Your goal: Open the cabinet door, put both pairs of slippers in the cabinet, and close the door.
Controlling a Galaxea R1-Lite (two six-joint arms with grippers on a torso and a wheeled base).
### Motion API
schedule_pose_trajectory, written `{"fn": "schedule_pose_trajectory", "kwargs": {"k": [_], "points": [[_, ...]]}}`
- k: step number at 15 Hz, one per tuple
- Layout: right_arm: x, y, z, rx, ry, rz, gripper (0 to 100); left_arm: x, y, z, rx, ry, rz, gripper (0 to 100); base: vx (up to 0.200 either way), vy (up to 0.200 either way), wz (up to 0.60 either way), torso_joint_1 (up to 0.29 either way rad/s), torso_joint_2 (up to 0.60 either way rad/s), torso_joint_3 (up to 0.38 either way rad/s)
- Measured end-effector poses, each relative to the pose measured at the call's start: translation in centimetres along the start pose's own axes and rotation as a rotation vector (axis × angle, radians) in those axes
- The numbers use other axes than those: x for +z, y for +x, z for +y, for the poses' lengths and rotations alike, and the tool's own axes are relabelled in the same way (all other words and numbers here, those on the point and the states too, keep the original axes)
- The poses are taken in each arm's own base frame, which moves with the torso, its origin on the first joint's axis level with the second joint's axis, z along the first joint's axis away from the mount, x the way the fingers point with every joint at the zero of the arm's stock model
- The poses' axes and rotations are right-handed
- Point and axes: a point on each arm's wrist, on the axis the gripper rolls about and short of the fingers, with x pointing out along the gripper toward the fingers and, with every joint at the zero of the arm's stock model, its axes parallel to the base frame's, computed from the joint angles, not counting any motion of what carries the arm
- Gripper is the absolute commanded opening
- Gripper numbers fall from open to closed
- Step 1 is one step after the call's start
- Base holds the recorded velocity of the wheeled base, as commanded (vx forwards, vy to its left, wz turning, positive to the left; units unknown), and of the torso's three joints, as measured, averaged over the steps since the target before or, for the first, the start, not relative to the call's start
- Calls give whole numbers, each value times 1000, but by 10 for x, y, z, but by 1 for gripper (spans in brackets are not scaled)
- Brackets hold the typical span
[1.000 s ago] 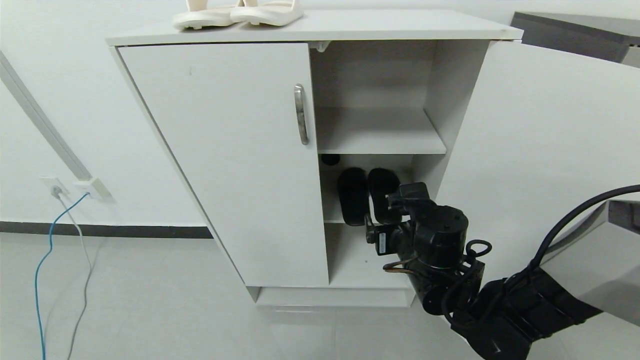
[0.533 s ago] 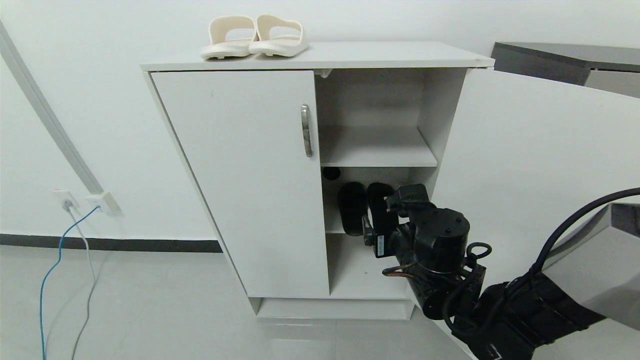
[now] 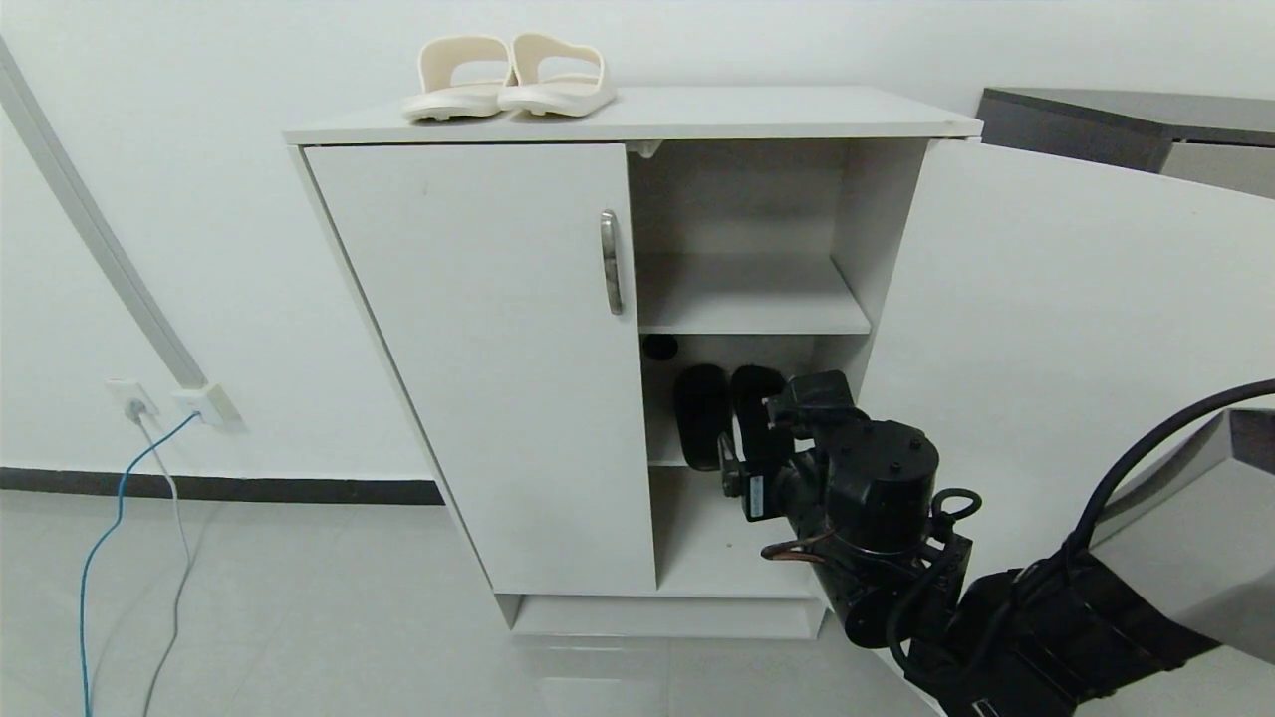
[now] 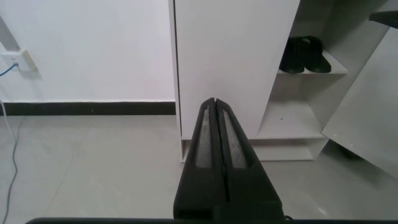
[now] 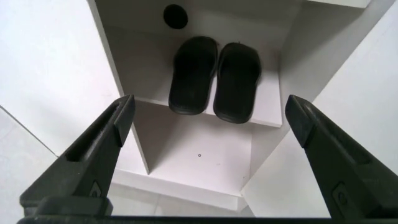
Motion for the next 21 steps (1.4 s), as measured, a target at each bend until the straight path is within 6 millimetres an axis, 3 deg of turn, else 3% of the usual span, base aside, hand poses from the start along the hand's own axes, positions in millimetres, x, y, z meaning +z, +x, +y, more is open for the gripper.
{"fn": "schedule_pose_trajectory", "kwargs": {"k": [14,21], "points": [[0,-2,-2,3,-1,-14,100,0,0,0,3,-2,0,0,0,200,0,2,1,4],[-4,-5,-3,14,-31,-17,100,0,0,0,4,-4,0,0,0,0,0,0,0,0]]}}
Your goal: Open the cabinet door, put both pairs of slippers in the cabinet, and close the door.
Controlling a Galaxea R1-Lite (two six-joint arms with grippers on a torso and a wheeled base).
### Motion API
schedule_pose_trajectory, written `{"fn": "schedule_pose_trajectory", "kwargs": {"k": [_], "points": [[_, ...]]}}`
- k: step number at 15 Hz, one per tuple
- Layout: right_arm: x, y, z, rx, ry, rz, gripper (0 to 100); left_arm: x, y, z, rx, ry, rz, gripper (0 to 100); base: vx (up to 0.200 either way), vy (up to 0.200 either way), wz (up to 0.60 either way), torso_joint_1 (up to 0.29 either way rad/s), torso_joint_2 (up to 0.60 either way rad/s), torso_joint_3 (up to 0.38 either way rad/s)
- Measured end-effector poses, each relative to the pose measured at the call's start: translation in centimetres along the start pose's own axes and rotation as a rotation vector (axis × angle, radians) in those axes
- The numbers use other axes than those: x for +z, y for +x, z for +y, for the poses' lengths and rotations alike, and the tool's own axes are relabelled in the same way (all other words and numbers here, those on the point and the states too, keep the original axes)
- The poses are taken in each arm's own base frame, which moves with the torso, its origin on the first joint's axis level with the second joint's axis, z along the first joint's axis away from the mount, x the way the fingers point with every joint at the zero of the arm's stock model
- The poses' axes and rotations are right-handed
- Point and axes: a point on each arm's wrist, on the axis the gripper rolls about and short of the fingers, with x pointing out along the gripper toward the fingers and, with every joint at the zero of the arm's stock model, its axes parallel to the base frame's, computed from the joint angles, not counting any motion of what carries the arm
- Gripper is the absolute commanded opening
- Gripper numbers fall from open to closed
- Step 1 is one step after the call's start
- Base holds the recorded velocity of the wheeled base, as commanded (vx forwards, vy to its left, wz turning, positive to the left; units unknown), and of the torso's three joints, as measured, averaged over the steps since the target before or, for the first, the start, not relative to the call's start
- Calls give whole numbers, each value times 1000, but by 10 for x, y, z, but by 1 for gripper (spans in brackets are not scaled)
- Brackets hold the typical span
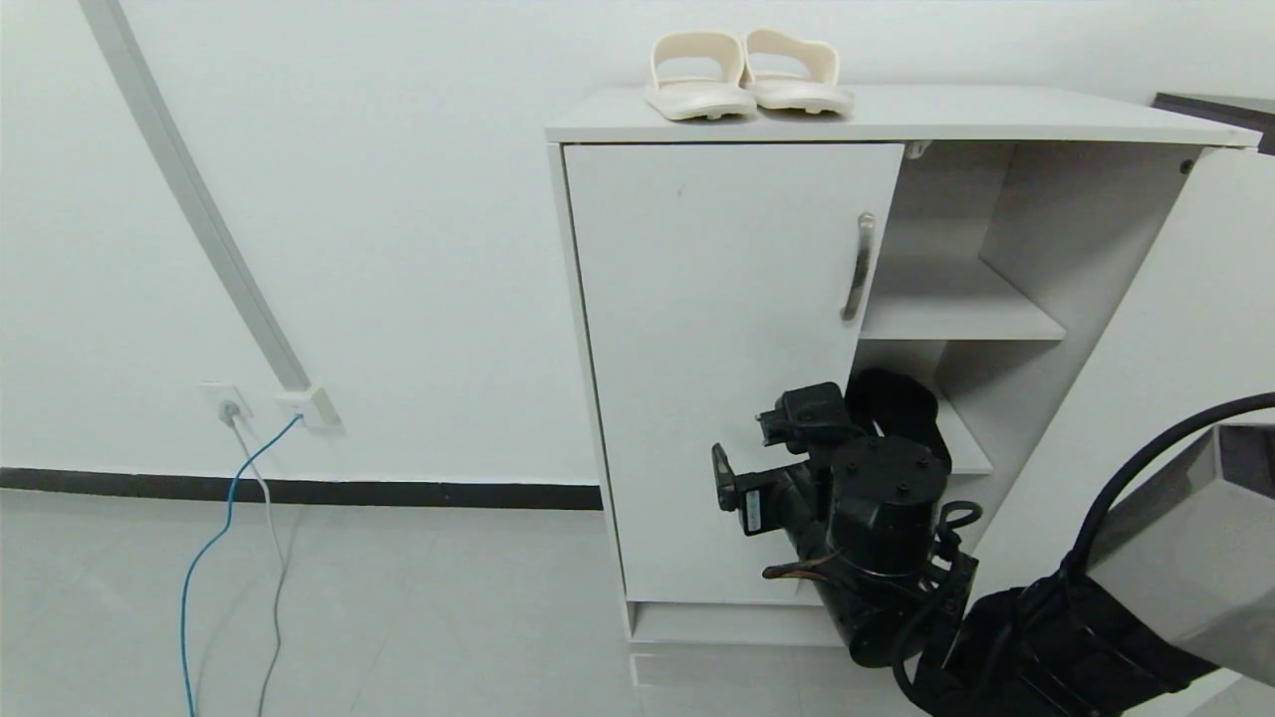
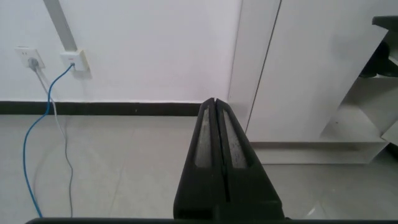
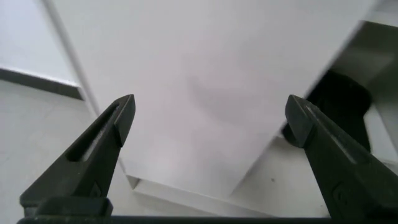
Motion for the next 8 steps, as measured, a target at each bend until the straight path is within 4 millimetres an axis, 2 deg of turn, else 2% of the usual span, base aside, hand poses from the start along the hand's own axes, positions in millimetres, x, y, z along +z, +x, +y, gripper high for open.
{"fn": "schedule_pose_trajectory", "kwargs": {"k": [8], "points": [[-3,1,0,-1,-13,7,100,0,0,0,-1,0,0,0,0,0,0,0,0,0]]}}
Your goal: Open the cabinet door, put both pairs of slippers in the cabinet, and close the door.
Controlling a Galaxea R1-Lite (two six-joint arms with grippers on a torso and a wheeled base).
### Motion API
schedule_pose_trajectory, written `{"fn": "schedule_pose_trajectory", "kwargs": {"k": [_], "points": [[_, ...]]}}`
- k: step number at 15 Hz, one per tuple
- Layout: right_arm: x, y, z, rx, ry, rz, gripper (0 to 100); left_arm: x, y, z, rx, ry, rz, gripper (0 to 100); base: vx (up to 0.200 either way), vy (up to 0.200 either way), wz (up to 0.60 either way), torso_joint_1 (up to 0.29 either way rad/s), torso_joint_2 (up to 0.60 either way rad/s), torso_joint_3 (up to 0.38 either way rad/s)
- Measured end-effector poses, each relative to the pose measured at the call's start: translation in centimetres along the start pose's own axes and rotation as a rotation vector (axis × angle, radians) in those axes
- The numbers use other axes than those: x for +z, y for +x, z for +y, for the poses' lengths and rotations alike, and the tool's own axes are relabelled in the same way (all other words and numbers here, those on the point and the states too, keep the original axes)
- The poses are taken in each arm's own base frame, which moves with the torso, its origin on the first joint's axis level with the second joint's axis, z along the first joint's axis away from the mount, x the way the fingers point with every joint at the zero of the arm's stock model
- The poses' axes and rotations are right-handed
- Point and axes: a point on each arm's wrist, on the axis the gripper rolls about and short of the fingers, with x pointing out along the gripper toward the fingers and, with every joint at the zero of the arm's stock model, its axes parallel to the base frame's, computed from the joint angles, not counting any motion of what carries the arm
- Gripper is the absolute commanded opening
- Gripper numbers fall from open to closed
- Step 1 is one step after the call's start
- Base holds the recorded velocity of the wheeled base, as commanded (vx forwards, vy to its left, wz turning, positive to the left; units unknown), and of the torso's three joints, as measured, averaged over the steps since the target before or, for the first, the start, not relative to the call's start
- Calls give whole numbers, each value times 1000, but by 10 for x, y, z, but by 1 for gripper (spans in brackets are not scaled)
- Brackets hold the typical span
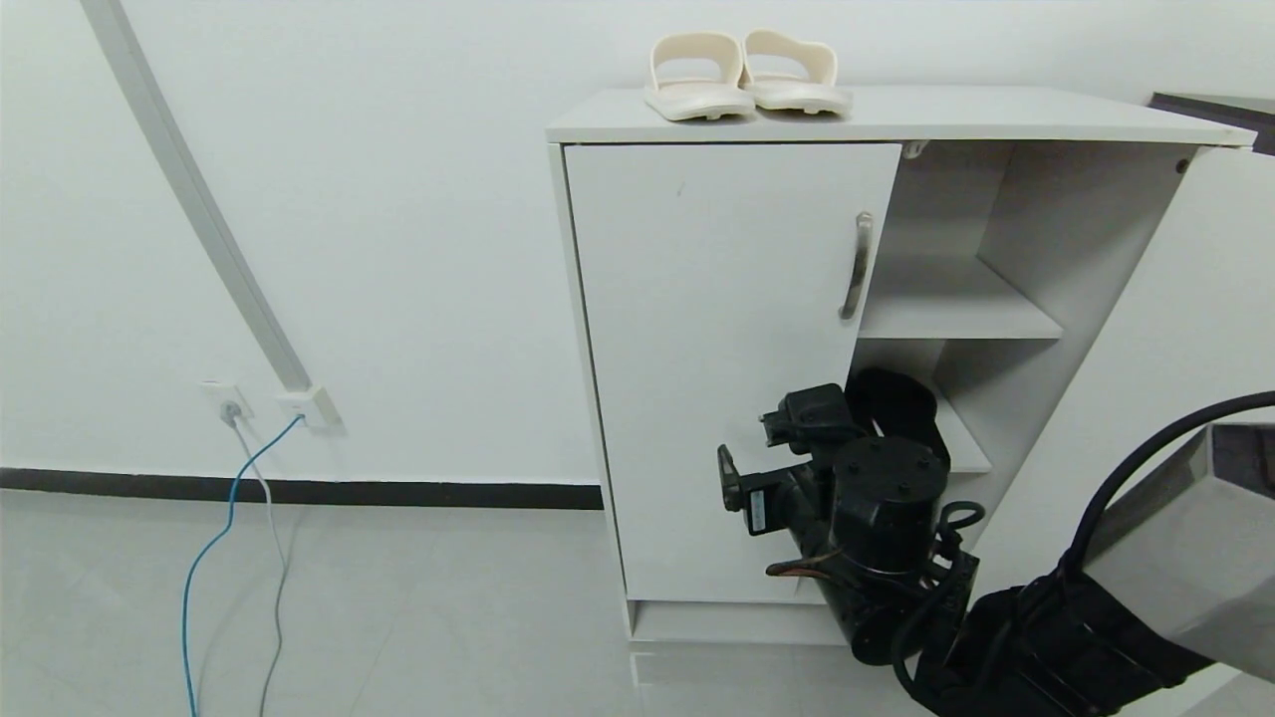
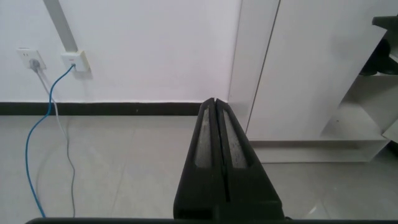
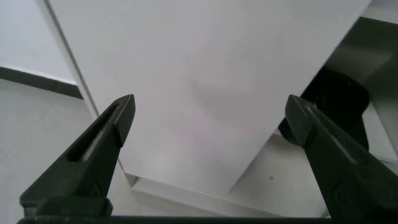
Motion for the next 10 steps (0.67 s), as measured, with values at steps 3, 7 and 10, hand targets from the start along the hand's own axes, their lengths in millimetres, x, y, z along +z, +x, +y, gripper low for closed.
{"fn": "schedule_pose_trajectory", "kwargs": {"k": [3,7,10], "points": [[0,0,0,-1,-2,1,100,0,0,0,0,1,0,0,0,0,0,0,0,0],[0,0,0,-1,-2,0,100,0,0,0,0,1,0,0,0,0,0,0,0,0],[-1,1,-1,-4,-3,3,100,0,0,0,0,1,0,0,0,0,0,20,-260,-277]]}}
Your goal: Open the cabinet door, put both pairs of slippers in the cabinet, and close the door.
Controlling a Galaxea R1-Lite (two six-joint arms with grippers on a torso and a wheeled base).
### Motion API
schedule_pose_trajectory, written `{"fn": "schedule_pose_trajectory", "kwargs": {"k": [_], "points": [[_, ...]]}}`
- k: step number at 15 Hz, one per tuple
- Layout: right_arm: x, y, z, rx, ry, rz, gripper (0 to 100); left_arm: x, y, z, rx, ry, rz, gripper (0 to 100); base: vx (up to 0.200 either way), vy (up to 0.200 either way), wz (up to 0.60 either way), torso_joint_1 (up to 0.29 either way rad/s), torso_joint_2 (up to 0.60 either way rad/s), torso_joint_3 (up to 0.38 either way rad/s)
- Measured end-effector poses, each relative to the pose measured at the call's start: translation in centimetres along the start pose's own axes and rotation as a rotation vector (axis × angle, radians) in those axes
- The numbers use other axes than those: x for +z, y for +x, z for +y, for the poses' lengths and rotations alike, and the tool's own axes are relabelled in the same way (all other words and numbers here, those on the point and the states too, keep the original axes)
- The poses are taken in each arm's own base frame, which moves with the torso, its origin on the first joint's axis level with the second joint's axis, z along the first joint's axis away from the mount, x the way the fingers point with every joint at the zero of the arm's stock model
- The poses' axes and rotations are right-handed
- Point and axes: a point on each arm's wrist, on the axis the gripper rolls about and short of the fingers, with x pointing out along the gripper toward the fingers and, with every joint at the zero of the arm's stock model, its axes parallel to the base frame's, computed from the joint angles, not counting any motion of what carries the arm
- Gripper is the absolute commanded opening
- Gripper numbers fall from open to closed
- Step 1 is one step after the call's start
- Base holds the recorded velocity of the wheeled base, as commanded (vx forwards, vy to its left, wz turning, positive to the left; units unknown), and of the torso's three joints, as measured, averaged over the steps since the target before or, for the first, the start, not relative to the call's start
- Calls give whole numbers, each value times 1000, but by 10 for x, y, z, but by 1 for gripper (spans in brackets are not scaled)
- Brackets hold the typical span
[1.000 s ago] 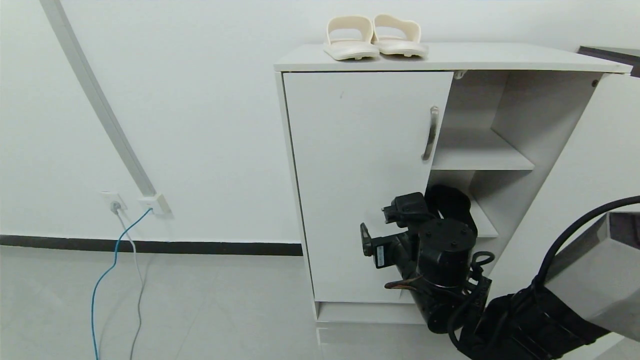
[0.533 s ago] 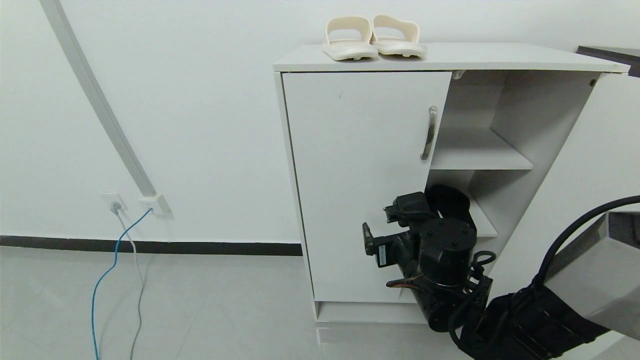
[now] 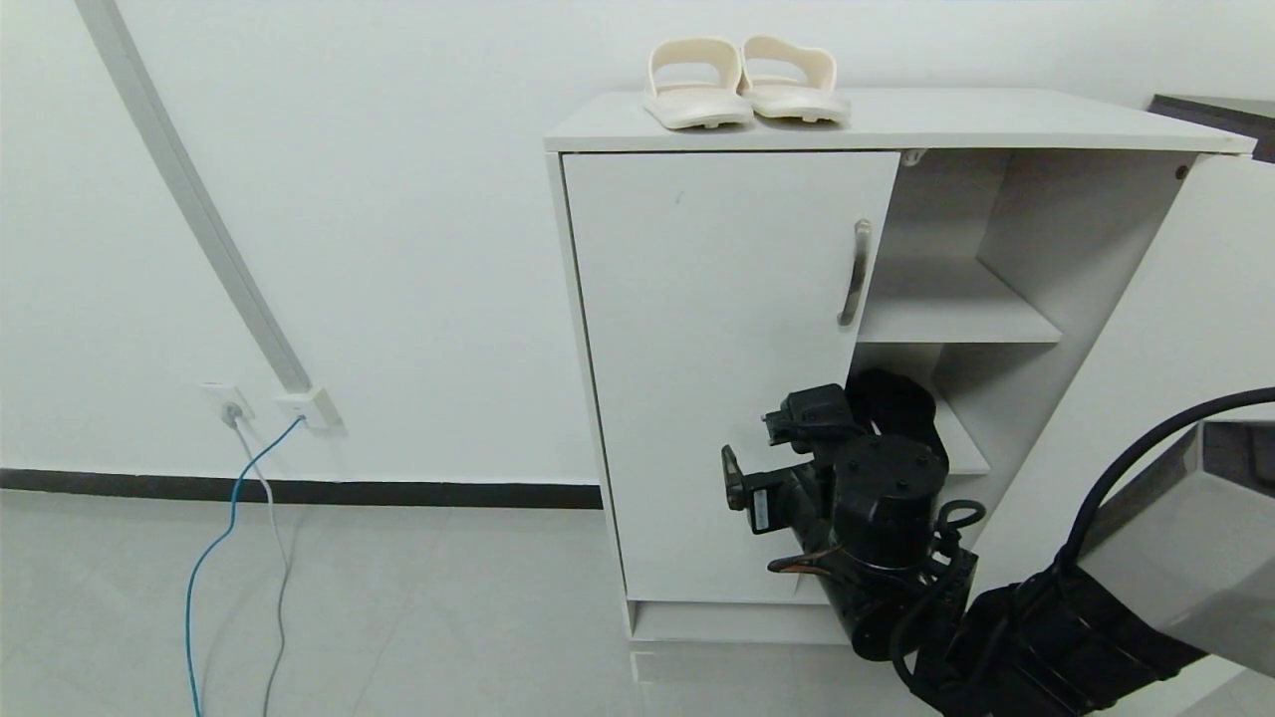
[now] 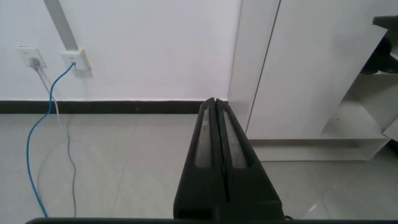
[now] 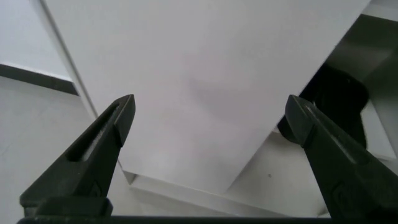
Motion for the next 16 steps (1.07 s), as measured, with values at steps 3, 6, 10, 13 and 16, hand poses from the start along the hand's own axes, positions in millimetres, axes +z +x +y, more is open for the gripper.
{"fn": "schedule_pose_trajectory", "kwargs": {"k": [3,6,10,13,16], "points": [[0,0,0,1,1,-2,100,0,0,0,0,0,0,0,0,0,0,48,-419,-351],[1,0,0,-1,4,-6,100,0,0,0,-2,4,0,0,0,0,0,95,-448,-346],[0,0,-1,-5,5,-2,100,0,0,0,-2,5,0,0,0,0,0,134,-469,-334],[0,0,-1,-7,7,-5,100,0,0,0,-2,5,0,0,0,0,0,160,-484,-326],[0,0,-1,-8,8,-5,100,0,0,0,-1,5,0,0,0,0,0,178,-504,-320]]}}
